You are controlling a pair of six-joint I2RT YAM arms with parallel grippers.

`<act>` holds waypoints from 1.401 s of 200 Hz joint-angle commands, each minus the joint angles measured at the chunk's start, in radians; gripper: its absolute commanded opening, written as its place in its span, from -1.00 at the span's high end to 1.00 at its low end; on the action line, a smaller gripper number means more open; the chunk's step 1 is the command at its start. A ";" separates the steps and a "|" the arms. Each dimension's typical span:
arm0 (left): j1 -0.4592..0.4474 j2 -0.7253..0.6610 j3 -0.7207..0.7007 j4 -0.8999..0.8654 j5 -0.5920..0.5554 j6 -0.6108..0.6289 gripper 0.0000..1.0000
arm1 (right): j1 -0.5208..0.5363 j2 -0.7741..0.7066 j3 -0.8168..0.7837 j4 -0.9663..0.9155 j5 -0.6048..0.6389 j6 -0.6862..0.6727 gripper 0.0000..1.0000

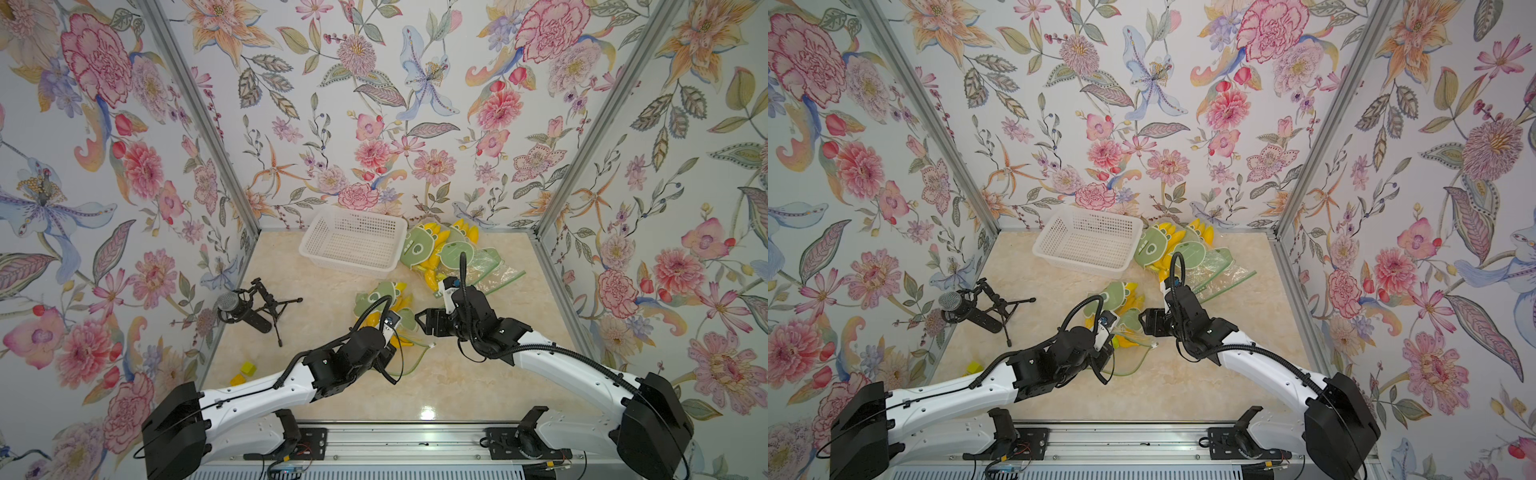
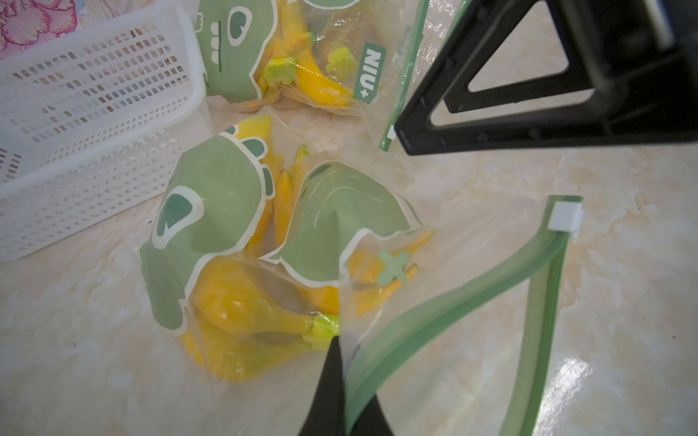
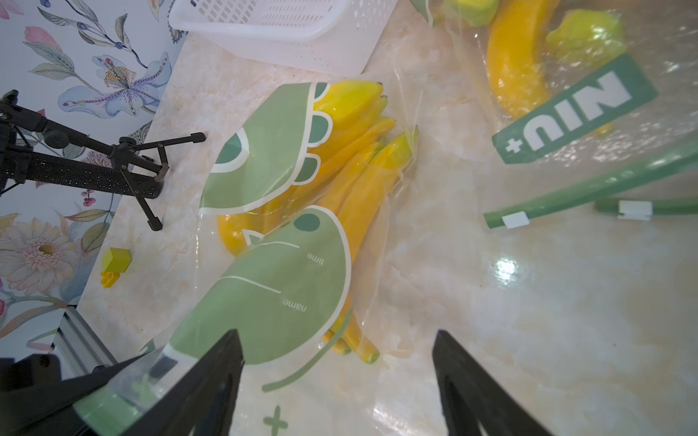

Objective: Open the zip-top bag and take out the banana
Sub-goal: Open the zipper of the food storage bag at the center of the board, then adjust the zipper food storage bag at the center of the board.

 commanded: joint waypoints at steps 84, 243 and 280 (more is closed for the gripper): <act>-0.009 -0.247 -0.188 -0.087 -0.284 -0.257 0.55 | 0.049 0.276 0.236 0.045 0.048 -0.070 -0.63; 0.085 -0.357 -0.244 -0.234 -0.437 -0.482 -0.10 | -0.061 0.638 0.526 0.058 -0.208 -0.419 -0.53; 0.140 -0.354 -0.247 -0.247 -0.412 -0.501 -0.10 | -0.062 0.670 0.502 0.069 -0.252 -0.403 -0.03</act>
